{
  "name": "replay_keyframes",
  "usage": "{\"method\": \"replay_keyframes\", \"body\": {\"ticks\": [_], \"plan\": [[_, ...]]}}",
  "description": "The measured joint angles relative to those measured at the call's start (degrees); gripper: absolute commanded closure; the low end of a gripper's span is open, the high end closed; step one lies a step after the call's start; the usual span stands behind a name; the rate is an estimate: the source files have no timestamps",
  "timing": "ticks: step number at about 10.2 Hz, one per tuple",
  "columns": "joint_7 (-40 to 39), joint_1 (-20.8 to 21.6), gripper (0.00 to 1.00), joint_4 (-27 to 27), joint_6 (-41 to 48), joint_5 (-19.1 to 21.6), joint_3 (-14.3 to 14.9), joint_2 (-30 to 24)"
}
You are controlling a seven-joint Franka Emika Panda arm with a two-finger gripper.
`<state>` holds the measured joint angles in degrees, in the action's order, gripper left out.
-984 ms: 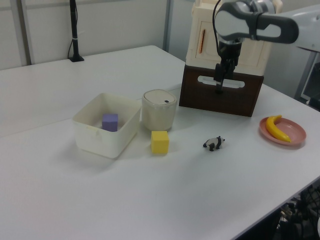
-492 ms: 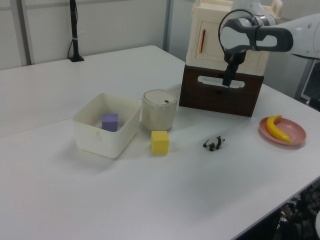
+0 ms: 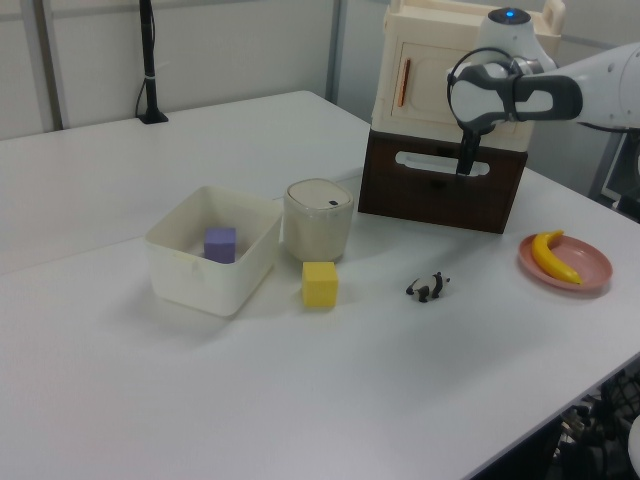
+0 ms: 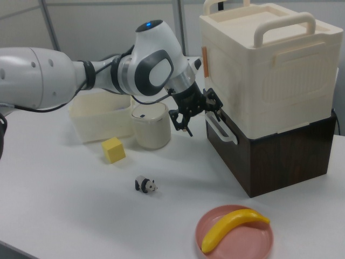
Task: Slide the drawer open
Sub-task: 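Lower the gripper and close it on the white drawer handle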
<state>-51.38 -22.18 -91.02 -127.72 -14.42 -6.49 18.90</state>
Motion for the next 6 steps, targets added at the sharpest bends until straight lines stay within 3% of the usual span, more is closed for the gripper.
{"method": "replay_keyframes", "body": {"ticks": [3,6], "plan": [[-0.21,-0.13,0.08,-0.13,-7.11,-2.34,0.00,3.88],[1.01,0.00,0.08,0.00,-8.19,-2.44,-0.41,5.16]]}}
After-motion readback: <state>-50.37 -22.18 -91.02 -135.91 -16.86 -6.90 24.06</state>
